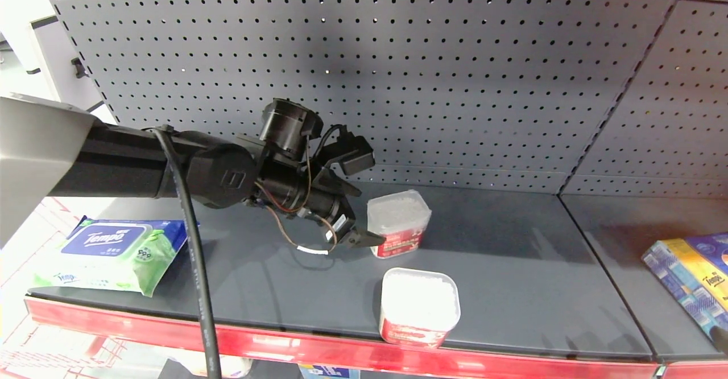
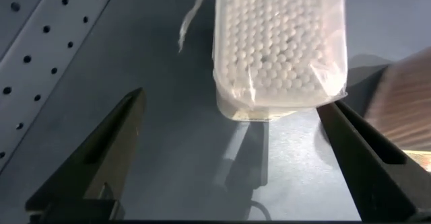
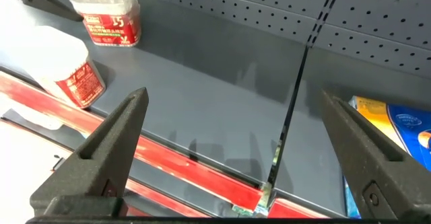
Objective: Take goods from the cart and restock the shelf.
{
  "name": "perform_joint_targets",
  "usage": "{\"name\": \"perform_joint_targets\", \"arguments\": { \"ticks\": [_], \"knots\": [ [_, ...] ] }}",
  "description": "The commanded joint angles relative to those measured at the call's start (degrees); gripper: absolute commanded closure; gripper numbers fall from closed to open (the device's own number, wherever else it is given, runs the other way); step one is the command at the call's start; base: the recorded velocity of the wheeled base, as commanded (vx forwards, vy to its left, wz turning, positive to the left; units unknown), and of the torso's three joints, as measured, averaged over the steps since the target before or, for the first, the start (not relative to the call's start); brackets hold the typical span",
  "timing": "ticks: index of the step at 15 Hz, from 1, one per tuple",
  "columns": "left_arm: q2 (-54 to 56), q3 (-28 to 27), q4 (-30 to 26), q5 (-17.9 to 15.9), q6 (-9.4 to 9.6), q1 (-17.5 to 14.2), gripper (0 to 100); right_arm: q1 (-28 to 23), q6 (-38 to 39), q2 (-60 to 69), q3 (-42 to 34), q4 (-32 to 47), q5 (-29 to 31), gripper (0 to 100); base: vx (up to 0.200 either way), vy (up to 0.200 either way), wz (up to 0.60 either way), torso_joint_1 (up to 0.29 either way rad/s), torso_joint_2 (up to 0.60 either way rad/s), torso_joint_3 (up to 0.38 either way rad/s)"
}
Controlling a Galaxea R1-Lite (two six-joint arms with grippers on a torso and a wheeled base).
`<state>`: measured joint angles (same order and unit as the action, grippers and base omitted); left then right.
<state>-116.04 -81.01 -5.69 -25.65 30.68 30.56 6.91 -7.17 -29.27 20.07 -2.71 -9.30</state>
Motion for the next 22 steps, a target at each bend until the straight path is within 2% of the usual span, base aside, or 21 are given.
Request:
{"name": "perform_joint_targets", "arguments": {
  "ticks": [1,4,9,12,13,16,18,20,22],
  "knots": [
    [-0.76,-0.56,0.07,0.16,-0.45,-0.42,0,0.03,-0.04,-0.35,-0.11,-0.02,-0.01,0,0.0,0.0,0.0,0.0,0.0,0.0],
    [-1.47,-1.79,0.07,0.34,-1.68,-0.85,0,0.03,-0.04,-0.44,-0.2,-0.02,-0.01,0,0.0,0.0,0.0,0.0,0.0,0.0],
    [-2.61,-3.1,0.16,1.13,-2.12,-1.47,0,0.03,0.05,-0.44,-0.55,-0.02,-0.01,0,0.0,0.0,0.0,0.0,0.0,0.0],
    [-1.64,-1.96,-0.02,0.6,-2.21,-1.47,0,0.03,0.05,-0.44,-0.64,-0.02,-0.01,0,0.0,0.0,0.0,0.0,0.0,0.0],
    [-0.32,-1.0,-0.11,0.51,-2.73,-1.56,0,0.03,0.05,-0.44,-0.64,-0.02,-0.01,0,0.0,0.0,0.0,0.0,0.0,0.0],
    [1.78,-0.29,-0.11,0.51,-5.9,-4.11,0,0.03,0.05,-0.7,-0.64,-0.02,-0.01,0,0.0,0.0,0.0,0.0,0.0,0.0],
    [1.87,-0.64,-0.11,0.78,-6.07,-5.51,0,0.03,0.05,-0.79,-0.64,-0.02,-0.1,0,0.0,0.0,0.0,0.0,0.0,0.0],
    [1.52,-0.64,-0.11,1.22,-6.07,-5.86,0,0.03,0.14,-0.79,-0.64,-0.02,-0.1,0,0.0,0.0,0.0,0.0,0.0,0.0],
    [-0.59,-1.96,0.16,4.73,-6.07,-5.25,0,0.03,0.05,-0.7,-0.55,-0.02,-0.01,0,0.0,0.0,0.0,0.0,0.0,0.0]
  ]
}}
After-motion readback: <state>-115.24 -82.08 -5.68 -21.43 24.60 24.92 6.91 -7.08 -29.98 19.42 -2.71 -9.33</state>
